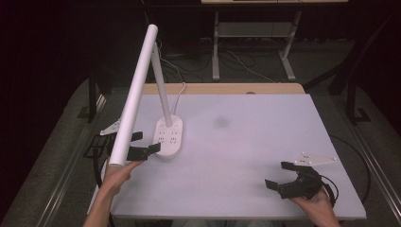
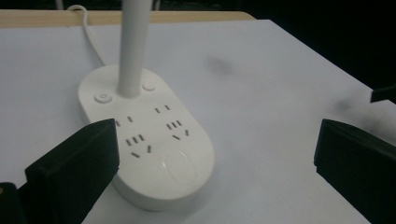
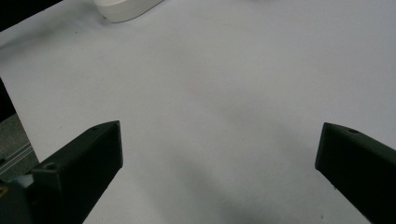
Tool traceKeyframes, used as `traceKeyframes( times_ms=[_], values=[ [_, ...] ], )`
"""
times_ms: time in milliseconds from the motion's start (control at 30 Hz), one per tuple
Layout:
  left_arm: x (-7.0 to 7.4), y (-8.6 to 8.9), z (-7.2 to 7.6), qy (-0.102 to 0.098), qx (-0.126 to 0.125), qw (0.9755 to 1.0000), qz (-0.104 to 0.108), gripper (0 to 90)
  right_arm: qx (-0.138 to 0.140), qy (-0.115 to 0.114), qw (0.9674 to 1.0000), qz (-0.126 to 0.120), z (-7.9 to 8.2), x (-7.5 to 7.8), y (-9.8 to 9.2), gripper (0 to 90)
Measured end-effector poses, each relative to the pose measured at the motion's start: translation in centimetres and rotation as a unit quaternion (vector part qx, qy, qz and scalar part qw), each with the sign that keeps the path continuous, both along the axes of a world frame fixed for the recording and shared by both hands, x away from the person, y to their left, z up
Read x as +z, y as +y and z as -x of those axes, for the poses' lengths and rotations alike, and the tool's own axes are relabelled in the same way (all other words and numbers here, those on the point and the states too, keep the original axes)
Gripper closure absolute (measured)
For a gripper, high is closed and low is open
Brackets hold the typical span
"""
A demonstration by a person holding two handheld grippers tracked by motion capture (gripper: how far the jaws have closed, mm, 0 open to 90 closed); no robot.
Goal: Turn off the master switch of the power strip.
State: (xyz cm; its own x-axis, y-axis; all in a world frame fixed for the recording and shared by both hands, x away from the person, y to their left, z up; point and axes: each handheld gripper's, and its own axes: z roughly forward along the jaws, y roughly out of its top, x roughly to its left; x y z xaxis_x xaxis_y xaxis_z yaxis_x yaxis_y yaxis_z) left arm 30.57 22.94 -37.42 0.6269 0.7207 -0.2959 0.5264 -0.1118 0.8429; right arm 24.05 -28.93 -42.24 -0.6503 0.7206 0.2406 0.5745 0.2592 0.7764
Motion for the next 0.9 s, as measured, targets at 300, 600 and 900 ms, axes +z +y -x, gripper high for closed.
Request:
traceKeyframes(
  times_ms=[300,600,900],
  values=[
    [-0.7,-0.6,2.0,-0.01,-0.008,0.9999,0.007,0.0,-0.001,-0.001,1.0,0.0,0.1,0.1,0.0,0.3],
    [-1.7,-2.0,3.6,-0.014,-0.022,0.9996,0.006,0.0,0.0,-0.003,1.0,-0.002,0.1,0.1,0.0,0.3],
    [-3.1,-3.2,4.9,-0.011,-0.042,0.999,0.004,0.0,0.001,-0.006,1.0,-0.006,0.2,0.2,0.0,0.3]
  ],
)
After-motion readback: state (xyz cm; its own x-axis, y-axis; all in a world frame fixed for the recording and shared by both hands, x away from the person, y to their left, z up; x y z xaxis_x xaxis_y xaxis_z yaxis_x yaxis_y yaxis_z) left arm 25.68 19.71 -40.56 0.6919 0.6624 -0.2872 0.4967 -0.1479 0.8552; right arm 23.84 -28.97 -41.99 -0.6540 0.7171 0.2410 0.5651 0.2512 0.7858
